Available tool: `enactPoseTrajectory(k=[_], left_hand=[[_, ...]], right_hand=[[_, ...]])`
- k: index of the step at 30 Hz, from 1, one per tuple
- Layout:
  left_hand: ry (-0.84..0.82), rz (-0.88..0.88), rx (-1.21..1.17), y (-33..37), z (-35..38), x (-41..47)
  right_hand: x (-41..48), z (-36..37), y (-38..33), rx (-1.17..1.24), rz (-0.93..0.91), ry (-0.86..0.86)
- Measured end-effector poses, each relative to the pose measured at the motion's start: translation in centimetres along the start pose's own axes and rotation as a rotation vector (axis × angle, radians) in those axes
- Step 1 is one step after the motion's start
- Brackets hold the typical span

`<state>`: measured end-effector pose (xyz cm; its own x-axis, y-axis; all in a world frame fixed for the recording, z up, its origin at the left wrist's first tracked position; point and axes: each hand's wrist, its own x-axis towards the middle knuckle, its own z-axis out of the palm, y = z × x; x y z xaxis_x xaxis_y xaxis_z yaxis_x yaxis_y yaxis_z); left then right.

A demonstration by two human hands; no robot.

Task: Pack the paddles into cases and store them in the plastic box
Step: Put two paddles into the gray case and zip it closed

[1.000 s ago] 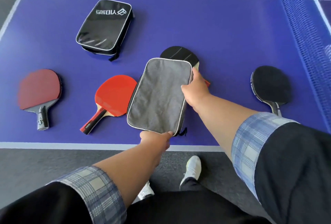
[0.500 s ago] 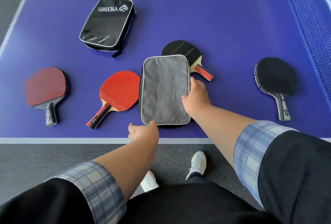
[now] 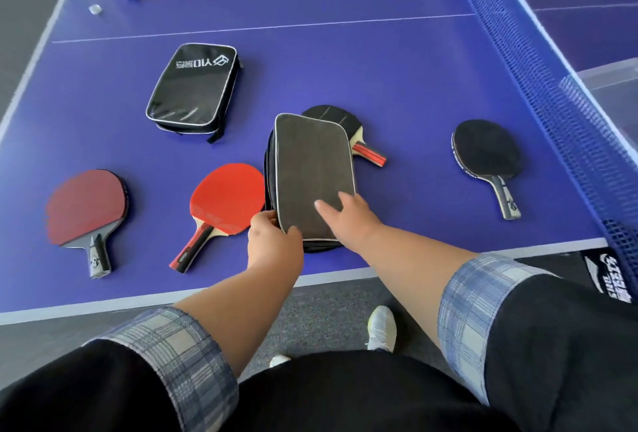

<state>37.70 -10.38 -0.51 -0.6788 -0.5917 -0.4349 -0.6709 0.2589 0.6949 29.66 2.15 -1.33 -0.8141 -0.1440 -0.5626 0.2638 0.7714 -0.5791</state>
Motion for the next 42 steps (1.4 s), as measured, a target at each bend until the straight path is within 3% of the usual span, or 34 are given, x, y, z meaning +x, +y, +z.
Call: enactPoseTrajectory(k=[3, 6, 10, 15, 19, 29, 33, 36, 39, 42], left_hand=[[-0.037, 0.118, -0.169, 1.6, 0.4, -1.6], [-0.201, 0.246, -0.187, 3.9, 1.2, -3.3], [-0.433, 0.448, -0.083, 6.8, 3.1, -4.7], [-0.589, 0.655, 0.203, 8.0, 6.7, -4.7], [-0.632, 0.597, 0.445, 8.0, 9.4, -3.4], [-0.683, 0.418, 1.018, 7.7, 15.4, 0.7], [-0.666, 0.344, 0.998, 7.0, 16.4, 1.0], [-0.597, 0.322, 0.884, 7.8, 15.9, 1.3], [-0.525, 0.370, 0.796, 9.8, 14.6, 2.3], [-0.391, 0.414, 0.701, 12.3, 12.5, 5.2]], right_hand=[[-1.6, -1.3, -0.8, 0.184, -0.059, 0.001], [-3.6, -3.3, -2.0, 0.357, -0.135, 0.039], [-4.8, -6.2, -1.5, 0.332, -0.214, 0.200], [-3.9, -10.2, 2.6, 0.236, -0.110, 0.431], [-2.1, -12.9, 7.1, 0.186, 0.002, 0.441], [4.0, -14.6, 14.2, -0.044, 0.180, 0.133], [4.9, -15.0, 13.9, -0.158, 0.131, 0.180], [5.7, -15.8, 11.4, -0.274, -0.103, 0.272], [7.3, -16.5, 7.2, -0.336, -0.311, 0.231], [10.4, -16.6, 2.8, -0.316, -0.333, 0.180]])
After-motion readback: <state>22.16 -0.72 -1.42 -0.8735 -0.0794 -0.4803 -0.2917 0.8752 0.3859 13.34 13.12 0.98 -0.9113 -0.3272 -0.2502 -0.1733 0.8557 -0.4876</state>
